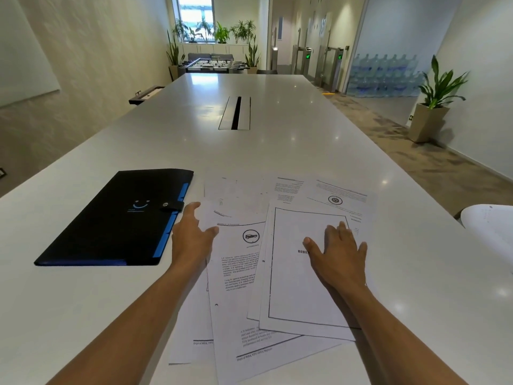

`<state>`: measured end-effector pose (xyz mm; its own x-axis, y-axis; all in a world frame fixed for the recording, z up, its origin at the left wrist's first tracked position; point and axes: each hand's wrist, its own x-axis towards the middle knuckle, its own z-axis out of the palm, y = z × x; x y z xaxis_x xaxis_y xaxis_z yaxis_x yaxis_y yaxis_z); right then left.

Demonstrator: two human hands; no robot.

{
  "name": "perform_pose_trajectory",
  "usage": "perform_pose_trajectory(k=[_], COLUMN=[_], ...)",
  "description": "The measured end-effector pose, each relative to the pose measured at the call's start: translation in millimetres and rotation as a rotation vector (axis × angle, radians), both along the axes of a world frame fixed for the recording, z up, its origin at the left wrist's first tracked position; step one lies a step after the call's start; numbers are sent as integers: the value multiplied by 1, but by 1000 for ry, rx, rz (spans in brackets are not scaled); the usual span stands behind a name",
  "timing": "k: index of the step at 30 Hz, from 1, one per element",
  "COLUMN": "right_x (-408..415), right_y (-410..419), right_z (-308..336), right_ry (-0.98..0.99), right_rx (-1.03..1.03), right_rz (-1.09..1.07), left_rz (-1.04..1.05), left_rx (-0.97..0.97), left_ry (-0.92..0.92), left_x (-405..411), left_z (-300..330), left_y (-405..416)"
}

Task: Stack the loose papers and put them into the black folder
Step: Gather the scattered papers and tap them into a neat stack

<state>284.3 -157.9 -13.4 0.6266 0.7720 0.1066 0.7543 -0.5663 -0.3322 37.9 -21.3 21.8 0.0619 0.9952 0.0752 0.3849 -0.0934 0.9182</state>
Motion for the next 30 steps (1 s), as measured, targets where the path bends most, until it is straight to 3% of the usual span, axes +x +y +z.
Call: perform_pose_trajectory(k=[7,13,17,20,30], right_x=[-14,-13,-3,-7,-28], right_y=[11,15,13,12,23], right_z=[5,10,8,2,6], right_ry=[65,173,92,56,150], right_rx=[60,246,119,39,79], right_rz=[14,9,31,56,92], left_rz=[65,56,5,-110,-341], left_rx=[-22,-8,191,183,-316], left_ry=[48,170,402,264,-174], left_x=[3,3,9,16,39], left_z=[-8,-9,-3,0,-1], left_y=[7,12,12,6,12])
